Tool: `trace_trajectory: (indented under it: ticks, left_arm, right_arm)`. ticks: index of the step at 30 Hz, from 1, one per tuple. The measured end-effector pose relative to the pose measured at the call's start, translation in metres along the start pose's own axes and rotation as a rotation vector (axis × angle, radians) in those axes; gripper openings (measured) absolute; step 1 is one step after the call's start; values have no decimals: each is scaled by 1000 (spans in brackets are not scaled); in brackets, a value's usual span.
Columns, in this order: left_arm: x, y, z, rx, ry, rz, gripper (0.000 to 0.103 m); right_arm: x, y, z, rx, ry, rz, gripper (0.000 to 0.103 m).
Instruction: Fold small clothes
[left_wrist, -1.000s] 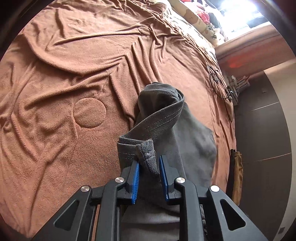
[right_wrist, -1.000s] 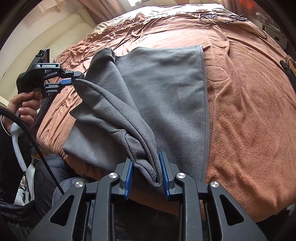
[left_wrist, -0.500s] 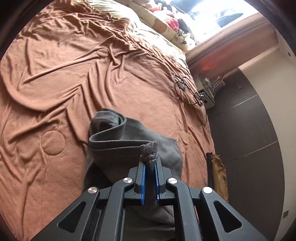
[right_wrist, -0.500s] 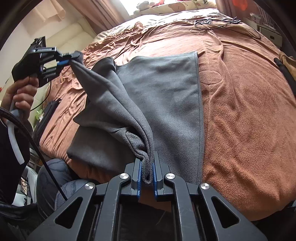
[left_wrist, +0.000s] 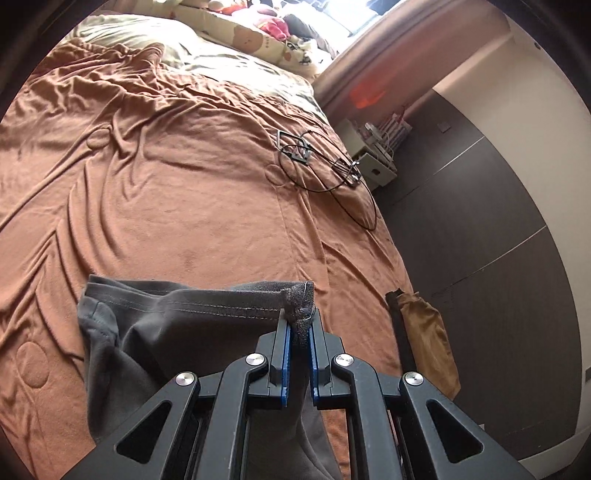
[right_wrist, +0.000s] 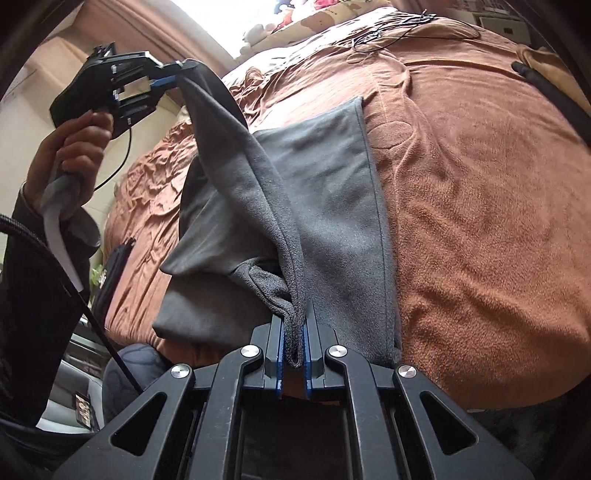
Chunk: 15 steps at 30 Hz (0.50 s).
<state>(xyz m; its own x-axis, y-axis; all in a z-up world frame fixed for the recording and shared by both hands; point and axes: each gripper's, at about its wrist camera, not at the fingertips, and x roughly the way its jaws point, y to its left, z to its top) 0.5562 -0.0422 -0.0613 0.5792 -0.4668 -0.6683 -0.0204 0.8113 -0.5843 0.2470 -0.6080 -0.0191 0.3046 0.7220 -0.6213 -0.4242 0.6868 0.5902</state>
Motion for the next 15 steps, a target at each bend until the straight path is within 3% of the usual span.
trace_trajectory:
  ticks: [15]
  left_arm:
    - [95,-18,22,38,86,23,6]
  right_arm:
    - [-17,-12,-10,64,-60,30,3]
